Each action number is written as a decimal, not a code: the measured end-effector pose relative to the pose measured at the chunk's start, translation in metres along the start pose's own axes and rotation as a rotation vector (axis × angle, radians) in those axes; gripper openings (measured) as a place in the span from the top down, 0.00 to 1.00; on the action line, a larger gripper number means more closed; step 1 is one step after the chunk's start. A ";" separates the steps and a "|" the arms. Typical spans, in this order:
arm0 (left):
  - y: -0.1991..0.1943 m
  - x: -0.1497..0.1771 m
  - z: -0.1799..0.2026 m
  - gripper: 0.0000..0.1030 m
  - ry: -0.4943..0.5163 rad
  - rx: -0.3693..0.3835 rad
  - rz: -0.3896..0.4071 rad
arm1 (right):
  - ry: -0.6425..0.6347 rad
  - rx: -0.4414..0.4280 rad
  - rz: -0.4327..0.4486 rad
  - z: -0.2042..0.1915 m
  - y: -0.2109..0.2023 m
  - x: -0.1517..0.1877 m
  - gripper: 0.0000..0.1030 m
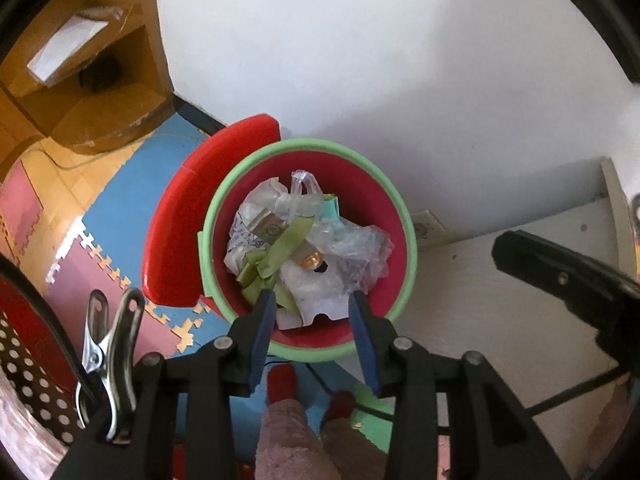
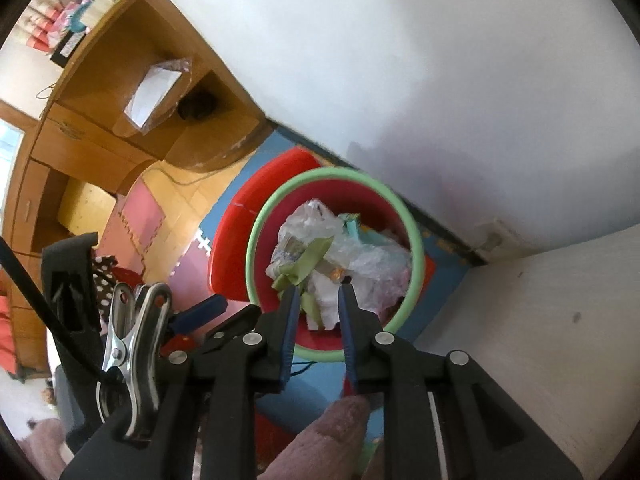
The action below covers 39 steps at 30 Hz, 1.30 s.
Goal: Collect trash
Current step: 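Open both grippers over the bucket to drop the cloth and bottle, then move both grippers away from the bucket back toward the bed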
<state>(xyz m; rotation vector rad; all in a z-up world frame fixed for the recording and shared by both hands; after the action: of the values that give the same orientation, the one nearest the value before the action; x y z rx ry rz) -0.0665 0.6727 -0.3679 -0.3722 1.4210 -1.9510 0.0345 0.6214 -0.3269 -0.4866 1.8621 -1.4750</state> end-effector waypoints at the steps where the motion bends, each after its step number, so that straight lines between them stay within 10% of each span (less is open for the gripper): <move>1: -0.005 0.000 0.002 0.62 0.012 -0.004 0.005 | 0.001 -0.006 0.018 -0.002 -0.009 0.002 0.80; 39: -0.223 0.098 0.107 0.62 0.128 -0.118 0.290 | -0.111 -0.167 0.521 -0.008 -0.266 0.155 0.78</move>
<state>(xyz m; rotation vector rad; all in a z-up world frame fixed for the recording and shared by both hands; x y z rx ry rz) -0.1542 0.5669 -0.1396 -0.0876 1.5799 -1.6857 -0.1115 0.4488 -0.1176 -0.1348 1.8498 -0.9346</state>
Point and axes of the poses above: each gripper's, at about its wrist camera, not at the fingertips, and y roughly the way its jaws point, z to its right, x to its underside, the point moved 10 cm from there along y, roughly the way its jaws point, and after that the axes turned 8 degrees about x, right-handed, at the moved point
